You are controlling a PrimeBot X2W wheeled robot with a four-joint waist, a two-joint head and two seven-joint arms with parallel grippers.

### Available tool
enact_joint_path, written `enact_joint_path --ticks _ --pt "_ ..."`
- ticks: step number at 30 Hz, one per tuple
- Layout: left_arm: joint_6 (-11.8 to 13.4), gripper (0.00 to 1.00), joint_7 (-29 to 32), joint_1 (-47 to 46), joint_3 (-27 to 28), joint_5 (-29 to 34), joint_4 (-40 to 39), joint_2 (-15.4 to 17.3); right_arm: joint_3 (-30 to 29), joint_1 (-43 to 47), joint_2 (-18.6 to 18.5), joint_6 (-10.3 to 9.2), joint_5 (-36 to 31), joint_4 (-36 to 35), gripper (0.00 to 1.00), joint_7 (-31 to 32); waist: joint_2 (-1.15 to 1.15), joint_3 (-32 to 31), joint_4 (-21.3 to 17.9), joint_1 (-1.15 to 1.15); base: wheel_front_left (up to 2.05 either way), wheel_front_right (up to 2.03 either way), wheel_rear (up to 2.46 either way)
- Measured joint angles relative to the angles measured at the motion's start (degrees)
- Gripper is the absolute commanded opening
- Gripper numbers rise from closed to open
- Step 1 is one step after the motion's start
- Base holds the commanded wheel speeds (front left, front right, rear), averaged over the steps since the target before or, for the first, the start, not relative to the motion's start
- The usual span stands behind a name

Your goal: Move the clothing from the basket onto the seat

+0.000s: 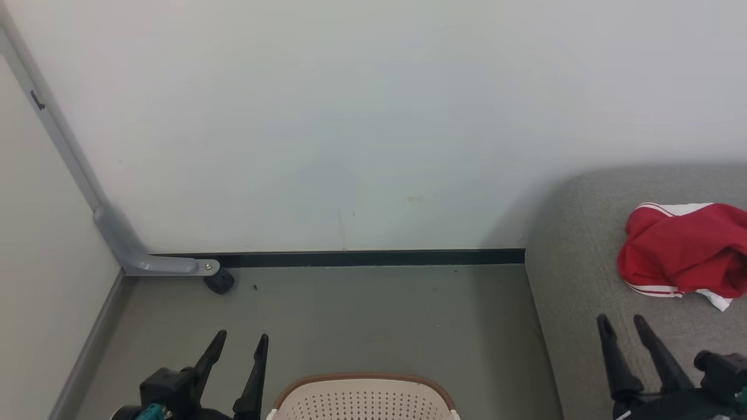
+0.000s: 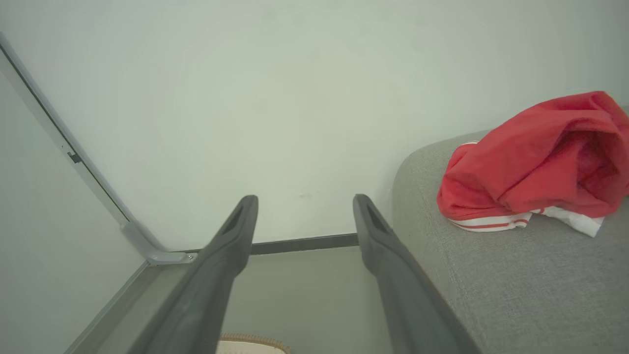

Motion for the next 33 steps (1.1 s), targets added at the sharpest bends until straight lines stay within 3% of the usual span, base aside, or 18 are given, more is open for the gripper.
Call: enact_joint_path --ticks 15,33 --pt "1.48 1.00 -0.02 4.75 6.84 1.58 -0.60 -2.01 -1.72 6.04 7.03 -2.43 -1.71 -4.53 1.00 0.00 0.00 0.40 0.85 0.01 0.00 0.00 0.00" --pt "1.93 1.00 -0.02 6.47 10.60 7.02 -1.56 -4.11 -2.20 6.65 7.39 -2.52 -7.44 -5.28 1.00 0.00 0.00 0.88 1.49 0.01 0.00 0.00 0.00"
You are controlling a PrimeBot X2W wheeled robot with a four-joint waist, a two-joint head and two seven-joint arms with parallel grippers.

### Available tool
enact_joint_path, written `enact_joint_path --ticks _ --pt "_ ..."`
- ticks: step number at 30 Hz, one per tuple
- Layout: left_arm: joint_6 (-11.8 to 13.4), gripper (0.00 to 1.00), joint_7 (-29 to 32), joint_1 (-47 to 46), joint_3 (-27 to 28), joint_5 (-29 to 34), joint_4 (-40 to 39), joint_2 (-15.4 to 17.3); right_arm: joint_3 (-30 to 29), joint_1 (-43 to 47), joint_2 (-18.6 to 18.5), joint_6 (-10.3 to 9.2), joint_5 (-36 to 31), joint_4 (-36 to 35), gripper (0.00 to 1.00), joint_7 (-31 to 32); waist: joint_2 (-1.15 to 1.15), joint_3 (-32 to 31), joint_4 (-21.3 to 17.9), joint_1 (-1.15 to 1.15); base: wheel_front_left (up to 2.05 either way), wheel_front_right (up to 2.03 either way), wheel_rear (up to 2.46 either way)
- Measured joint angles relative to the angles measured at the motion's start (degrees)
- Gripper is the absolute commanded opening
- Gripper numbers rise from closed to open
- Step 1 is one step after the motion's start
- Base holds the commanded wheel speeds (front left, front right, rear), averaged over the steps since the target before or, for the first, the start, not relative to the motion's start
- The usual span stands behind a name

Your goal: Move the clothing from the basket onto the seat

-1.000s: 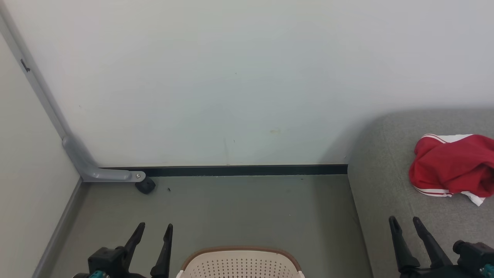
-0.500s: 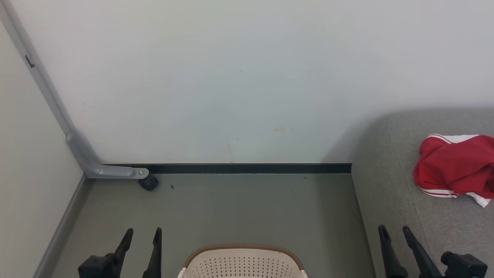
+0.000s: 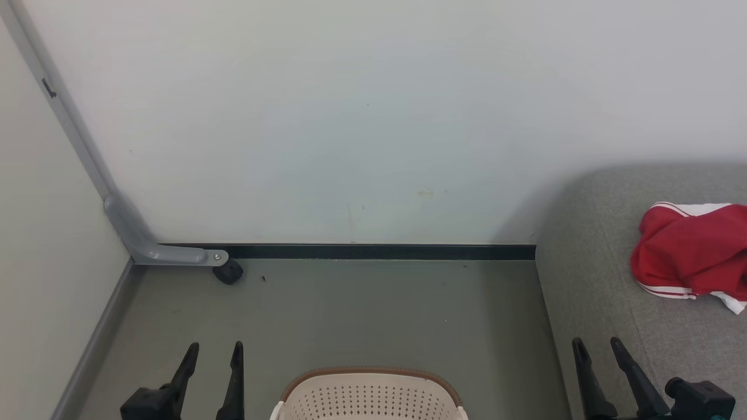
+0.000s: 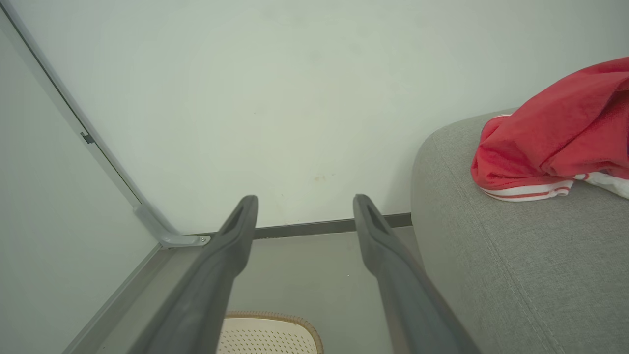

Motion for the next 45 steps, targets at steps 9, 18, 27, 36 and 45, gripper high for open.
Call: enact_joint_path --ticks 9,18,27,36,45 --pt "0.01 1.00 0.00 0.05 1.13 0.92 -0.16 -0.74 -0.96 0.00 0.60 0.09 -0.90 -0.04 1.00 0.00 0.00 0.27 0.00 0.00 0.00 0.00 0.00" --pt "0.00 1.00 0.00 0.10 1.68 1.49 -0.93 -1.22 -1.31 -0.01 1.29 0.35 -1.42 -0.30 1.00 0.00 0.00 0.92 -0.25 0.00 0.00 0.00 0.00" --pt "-0.59 1.00 -0.01 0.00 1.58 1.78 -1.67 -1.89 -1.80 -0.34 1.71 0.59 -2.87 -0.90 1.00 0.00 0.00 3.43 -0.88 0.00 0.00 0.00 0.00" --pt "-3.11 1.00 -0.01 -1.82 0.03 2.16 -0.64 -2.32 -1.97 -3.41 1.96 1.09 -4.19 -1.57 1.00 -0.01 0.00 7.71 -1.91 0.00 0.00 0.00 0.00" --pt "-5.22 1.00 -0.01 -6.39 -1.38 3.92 1.43 -2.27 -2.55 -7.25 2.23 1.19 -4.86 -1.81 1.00 -0.01 0.00 12.60 -3.31 0.01 0.00 0.00 0.00"
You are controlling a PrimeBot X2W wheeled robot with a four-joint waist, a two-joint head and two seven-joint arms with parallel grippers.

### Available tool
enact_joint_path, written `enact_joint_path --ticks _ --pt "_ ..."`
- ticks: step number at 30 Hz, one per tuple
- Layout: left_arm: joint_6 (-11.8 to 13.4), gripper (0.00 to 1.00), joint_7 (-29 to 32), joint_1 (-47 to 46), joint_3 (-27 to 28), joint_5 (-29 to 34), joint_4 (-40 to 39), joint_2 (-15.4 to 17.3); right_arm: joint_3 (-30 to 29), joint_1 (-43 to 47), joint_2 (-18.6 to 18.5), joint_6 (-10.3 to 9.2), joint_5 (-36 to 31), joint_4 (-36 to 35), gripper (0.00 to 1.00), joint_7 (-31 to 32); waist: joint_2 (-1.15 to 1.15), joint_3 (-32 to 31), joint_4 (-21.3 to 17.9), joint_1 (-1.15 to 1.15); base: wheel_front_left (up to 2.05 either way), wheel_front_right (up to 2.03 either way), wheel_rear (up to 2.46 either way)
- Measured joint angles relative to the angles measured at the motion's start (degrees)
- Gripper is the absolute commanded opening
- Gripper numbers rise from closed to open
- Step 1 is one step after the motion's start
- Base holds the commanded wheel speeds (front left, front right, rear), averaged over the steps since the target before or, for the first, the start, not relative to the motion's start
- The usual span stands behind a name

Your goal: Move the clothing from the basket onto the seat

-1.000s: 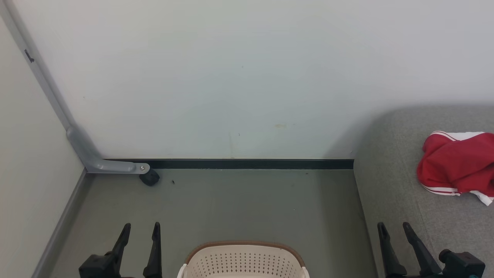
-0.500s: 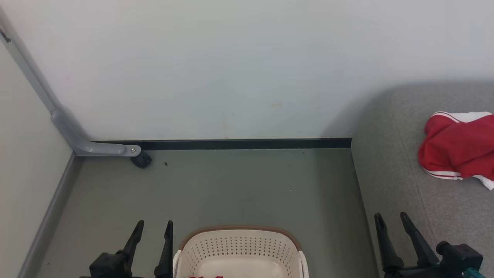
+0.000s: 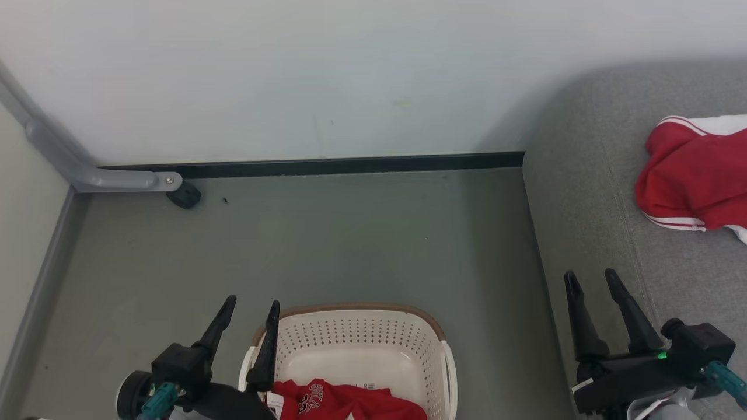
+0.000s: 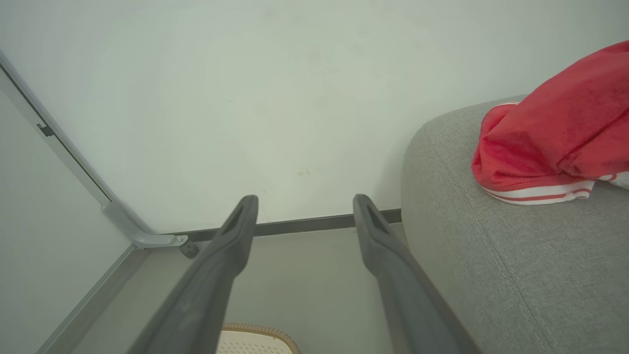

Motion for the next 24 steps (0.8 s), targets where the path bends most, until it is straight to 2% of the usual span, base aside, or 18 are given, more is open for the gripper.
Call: enact_joint_path --ticks 10,24 --pt "-2.43 1.00 1.68 -5.60 -2.49 0.58 4.47 -0.89 -0.46 -3.94 0.55 0.63 -0.20 -0.52 1.00 0.00 0.00 5.69 -1.31 0.00 0.00 0.00 0.00" --pt "-5.02 1.00 6.17 -11.31 -3.33 -0.05 16.19 -1.66 -0.46 -10.51 2.00 1.49 -1.18 -1.42 1.00 -0.01 0.00 14.13 -3.28 0.00 0.00 0.00 0.00"
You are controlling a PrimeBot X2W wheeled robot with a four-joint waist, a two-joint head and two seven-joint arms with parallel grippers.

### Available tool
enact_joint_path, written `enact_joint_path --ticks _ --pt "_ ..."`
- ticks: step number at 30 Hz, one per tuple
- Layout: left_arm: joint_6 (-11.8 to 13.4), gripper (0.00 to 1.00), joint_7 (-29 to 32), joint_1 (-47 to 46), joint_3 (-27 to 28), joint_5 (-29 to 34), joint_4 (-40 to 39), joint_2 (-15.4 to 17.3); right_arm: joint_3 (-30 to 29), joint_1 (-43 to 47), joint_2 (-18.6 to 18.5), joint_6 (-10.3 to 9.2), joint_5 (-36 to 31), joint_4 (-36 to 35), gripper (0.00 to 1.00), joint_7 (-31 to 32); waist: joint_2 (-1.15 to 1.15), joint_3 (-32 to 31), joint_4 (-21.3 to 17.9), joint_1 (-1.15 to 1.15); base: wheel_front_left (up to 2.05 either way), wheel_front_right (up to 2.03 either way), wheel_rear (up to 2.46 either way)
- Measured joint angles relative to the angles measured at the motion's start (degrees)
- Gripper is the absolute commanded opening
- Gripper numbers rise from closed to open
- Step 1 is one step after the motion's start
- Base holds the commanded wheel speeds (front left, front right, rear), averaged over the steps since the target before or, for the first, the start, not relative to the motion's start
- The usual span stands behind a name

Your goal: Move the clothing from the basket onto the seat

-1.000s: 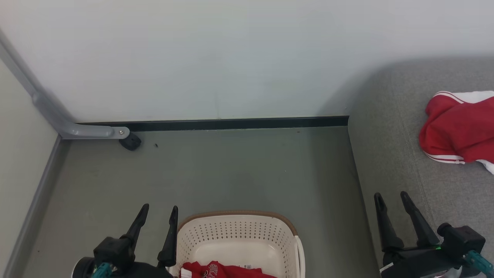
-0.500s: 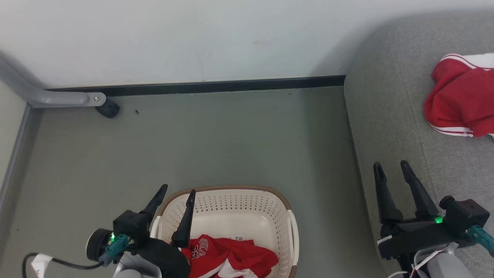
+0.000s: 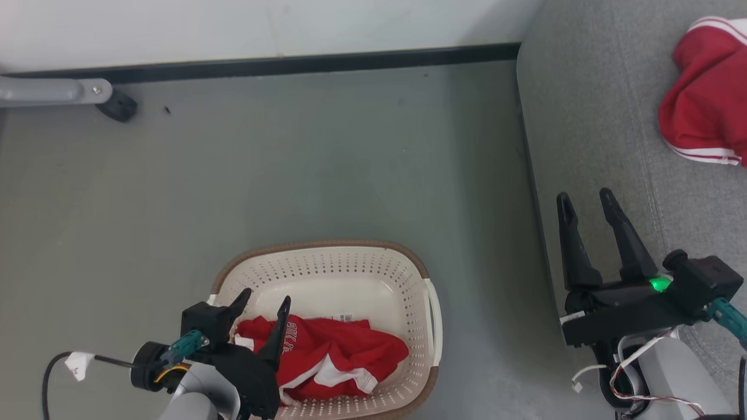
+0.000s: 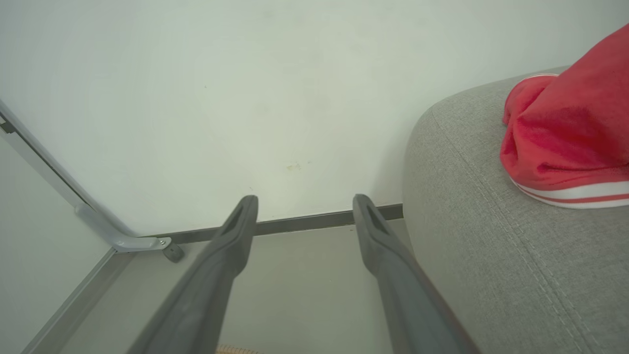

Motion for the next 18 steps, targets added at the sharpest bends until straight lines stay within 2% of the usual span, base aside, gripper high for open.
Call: enact_joint_path --ticks 9,18 --pt "-1.46 1.00 3.78 -4.44 -2.09 0.00 7.71 -1.19 0.10 -3.78 1.23 0.65 -0.77 -0.99 1.00 -0.01 0.00 5.67 -1.83 0.00 0.00 0.00 0.00" --pt "-2.44 1.00 6.60 -9.00 -2.93 0.14 12.65 -0.88 1.48 -8.89 2.01 1.03 -0.88 -2.86 1.00 -0.21 0.00 11.15 -3.70 0.00 0.00 0.00 0.00"
